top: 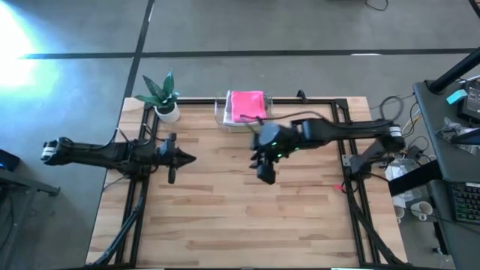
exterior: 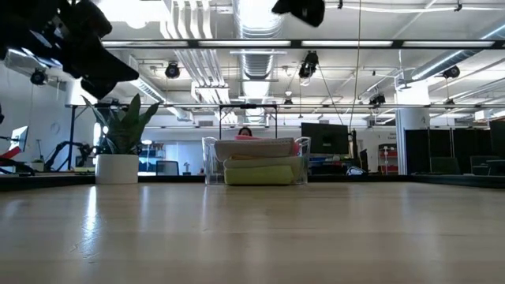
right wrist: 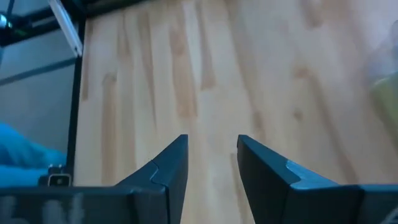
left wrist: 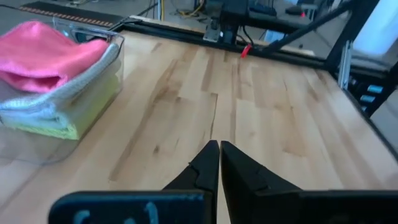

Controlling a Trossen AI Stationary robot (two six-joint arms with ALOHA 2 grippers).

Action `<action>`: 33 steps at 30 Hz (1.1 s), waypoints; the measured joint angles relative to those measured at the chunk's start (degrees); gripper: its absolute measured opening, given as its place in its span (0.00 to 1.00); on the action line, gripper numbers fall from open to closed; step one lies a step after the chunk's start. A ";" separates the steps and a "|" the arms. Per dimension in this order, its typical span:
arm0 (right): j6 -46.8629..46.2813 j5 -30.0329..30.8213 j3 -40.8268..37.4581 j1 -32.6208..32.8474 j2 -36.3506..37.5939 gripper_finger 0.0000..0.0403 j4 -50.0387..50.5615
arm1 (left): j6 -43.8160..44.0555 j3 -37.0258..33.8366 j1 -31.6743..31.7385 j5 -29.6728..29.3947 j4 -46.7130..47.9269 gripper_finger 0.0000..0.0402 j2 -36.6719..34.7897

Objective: Fold microfiber towels
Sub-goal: Return to Home Position

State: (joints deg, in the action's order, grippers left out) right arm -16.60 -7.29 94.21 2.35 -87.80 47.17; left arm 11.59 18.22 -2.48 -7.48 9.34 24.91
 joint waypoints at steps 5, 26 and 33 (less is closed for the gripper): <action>2.50 4.34 -2.60 0.04 8.40 0.32 0.10 | 3.14 -5.12 0.01 0.00 -4.99 0.00 -4.36; 3.54 17.06 -49.55 0.13 52.37 0.32 -26.41 | 7.23 -16.17 0.24 -7.56 -8.35 0.00 -23.02; 1.20 20.98 -62.70 0.11 63.84 0.32 -31.62 | 6.01 -16.11 0.26 -12.13 -8.11 0.00 -22.73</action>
State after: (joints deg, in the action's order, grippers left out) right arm -15.41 13.70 31.51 2.46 -23.96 15.55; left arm 17.61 2.11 -2.22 -19.61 1.23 2.18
